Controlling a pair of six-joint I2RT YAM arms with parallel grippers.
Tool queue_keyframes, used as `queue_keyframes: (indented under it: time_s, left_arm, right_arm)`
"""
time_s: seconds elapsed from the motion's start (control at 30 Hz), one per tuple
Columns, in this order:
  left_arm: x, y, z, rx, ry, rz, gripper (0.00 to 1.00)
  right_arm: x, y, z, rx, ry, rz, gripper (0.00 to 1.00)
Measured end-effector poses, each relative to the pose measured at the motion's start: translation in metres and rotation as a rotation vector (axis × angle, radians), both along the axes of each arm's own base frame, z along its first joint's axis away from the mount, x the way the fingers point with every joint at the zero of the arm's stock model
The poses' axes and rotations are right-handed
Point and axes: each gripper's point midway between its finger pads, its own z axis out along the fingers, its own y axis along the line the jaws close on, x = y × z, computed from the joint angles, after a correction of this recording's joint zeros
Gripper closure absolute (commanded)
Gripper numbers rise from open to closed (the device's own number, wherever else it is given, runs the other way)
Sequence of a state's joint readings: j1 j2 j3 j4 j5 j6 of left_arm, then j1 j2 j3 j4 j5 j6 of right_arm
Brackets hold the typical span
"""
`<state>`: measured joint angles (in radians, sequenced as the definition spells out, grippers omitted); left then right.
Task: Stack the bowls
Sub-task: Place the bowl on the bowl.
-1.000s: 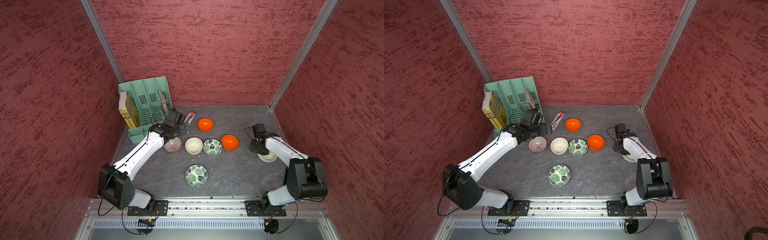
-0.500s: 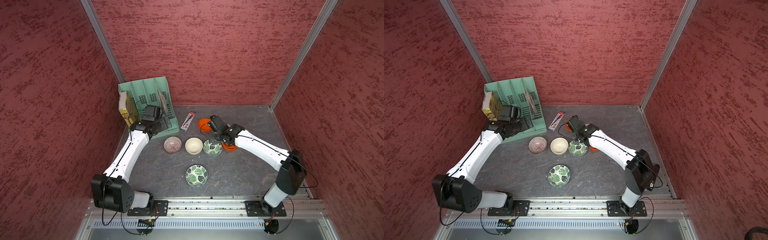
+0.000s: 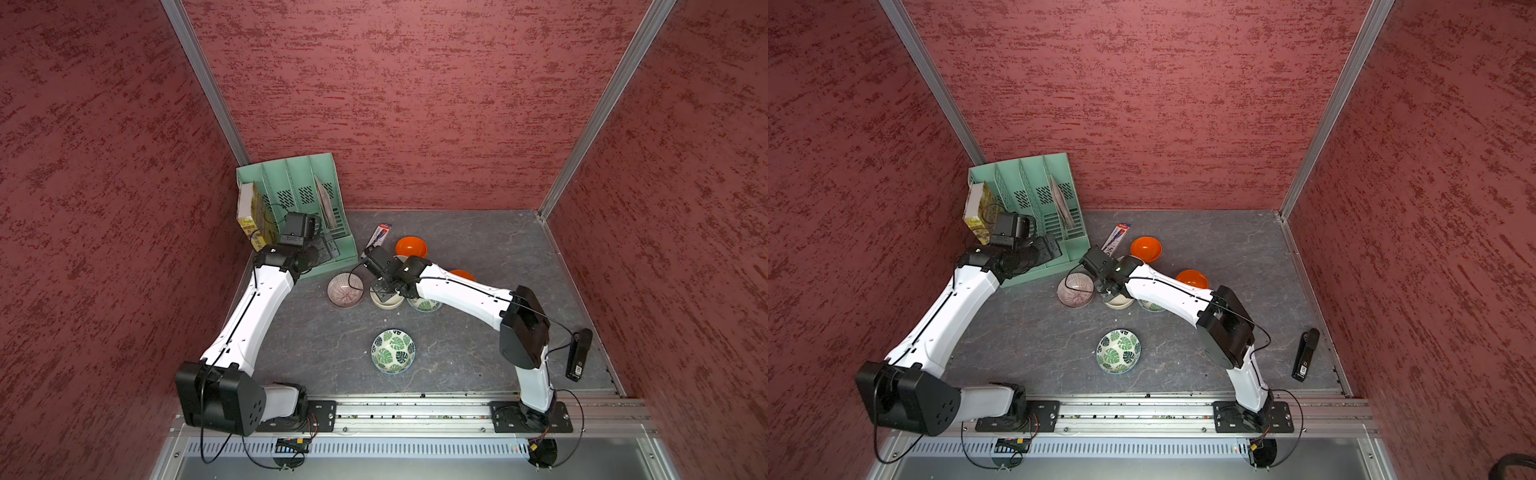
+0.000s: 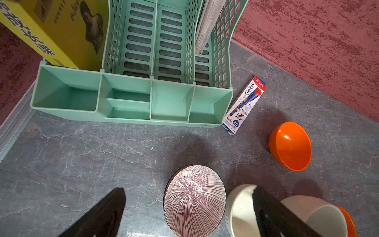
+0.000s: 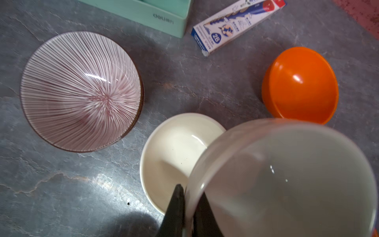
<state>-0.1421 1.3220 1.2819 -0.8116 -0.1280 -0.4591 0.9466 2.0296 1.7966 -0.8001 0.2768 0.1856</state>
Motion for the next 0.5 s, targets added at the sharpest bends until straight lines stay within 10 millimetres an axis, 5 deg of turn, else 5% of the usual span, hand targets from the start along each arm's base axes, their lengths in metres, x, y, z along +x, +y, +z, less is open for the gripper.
queue_keyframes:
  time_s: [0.5]
  left_arm:
    - [-0.001, 0.0, -0.002, 0.001, 0.004, 0.0, 0.0]
  right_arm:
    - [-0.005, 0.019, -0.037, -0.024, 0.079, 0.037, 1.0]
